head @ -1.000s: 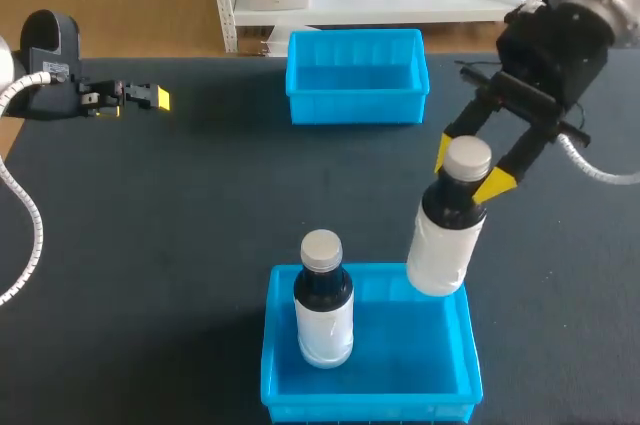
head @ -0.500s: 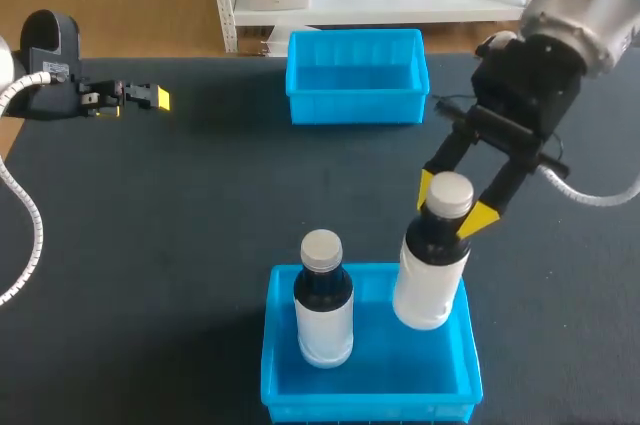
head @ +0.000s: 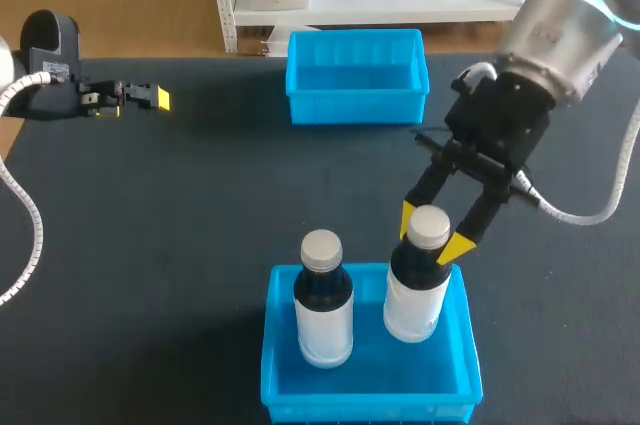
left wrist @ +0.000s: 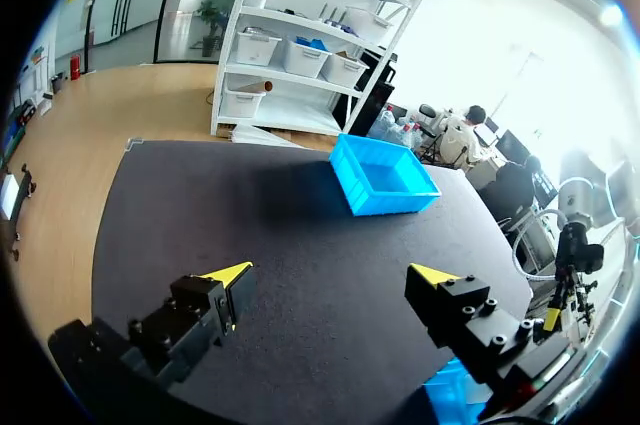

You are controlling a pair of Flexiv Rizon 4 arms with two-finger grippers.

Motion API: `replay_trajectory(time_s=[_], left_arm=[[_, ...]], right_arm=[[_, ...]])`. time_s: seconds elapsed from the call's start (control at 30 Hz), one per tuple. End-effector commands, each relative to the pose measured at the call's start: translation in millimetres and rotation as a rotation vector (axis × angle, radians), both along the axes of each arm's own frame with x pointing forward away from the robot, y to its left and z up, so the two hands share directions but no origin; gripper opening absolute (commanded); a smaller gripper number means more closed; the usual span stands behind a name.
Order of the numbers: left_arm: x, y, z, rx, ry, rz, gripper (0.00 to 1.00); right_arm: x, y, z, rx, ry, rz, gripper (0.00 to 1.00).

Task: Pick up the bottle, and place it in the far bin if it is heavy, or in the near bin if it is light.

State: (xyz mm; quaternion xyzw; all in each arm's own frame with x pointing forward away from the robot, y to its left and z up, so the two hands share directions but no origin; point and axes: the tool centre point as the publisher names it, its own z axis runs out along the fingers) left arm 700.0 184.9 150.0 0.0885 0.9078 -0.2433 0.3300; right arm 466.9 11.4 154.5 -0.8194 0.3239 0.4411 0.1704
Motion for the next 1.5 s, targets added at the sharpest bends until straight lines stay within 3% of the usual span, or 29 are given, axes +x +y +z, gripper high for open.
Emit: replay_trajectory(time_s=[0.03, 0.4, 0.43, 0.5, 0.53, 0.57, 0.73, 0.97, 1.33, 1.5], left_arm=[[0.0, 0, 0.0, 0.000, 0.000, 0.000, 1.00], [0.0, 0, 0.0, 0.000, 0.000, 0.000, 1.00], [0.0, 0, 0.0, 0.000, 0.000, 0.000, 1.00], [0.0, 0, 0.0, 0.000, 0.000, 0.000, 1.00], [0.0, 0, 0.0, 0.000, 0.000, 0.000, 1.00], [0.0, 0, 0.0, 0.000, 0.000, 0.000, 1.00], [0.0, 0, 0.0, 0.000, 0.000, 0.000, 1.00], [0.0, 0, 0.0, 0.000, 0.000, 0.000, 1.00], [0.0, 0, 0.0, 0.000, 0.000, 0.000, 1.00], [0.0, 0, 0.0, 0.000, 0.000, 0.000, 1.00]], right_arm=[[2.4, 4, -10, -0.003, 0.003, 0.007, 0.00], [7.4, 5, -22, -0.017, 0.008, 0.010, 0.00], [7.5, 5, -23, -0.020, 0.009, 0.009, 0.04], [7.7, 4, -25, -0.027, 0.010, 0.010, 0.33], [7.6, 4, -26, -0.032, 0.011, 0.011, 0.42], [7.5, 4, -26, -0.035, 0.011, 0.011, 1.00], [11.2, -3, -24, -0.047, 0.026, 0.013, 1.00], [38.8, -38, -14, -0.069, 0.022, -0.025, 1.00], [101.3, -79, -8, -0.122, 0.030, -0.373, 1.00], [117.3, -85, -12, -0.155, 0.051, -0.516, 1.00]])
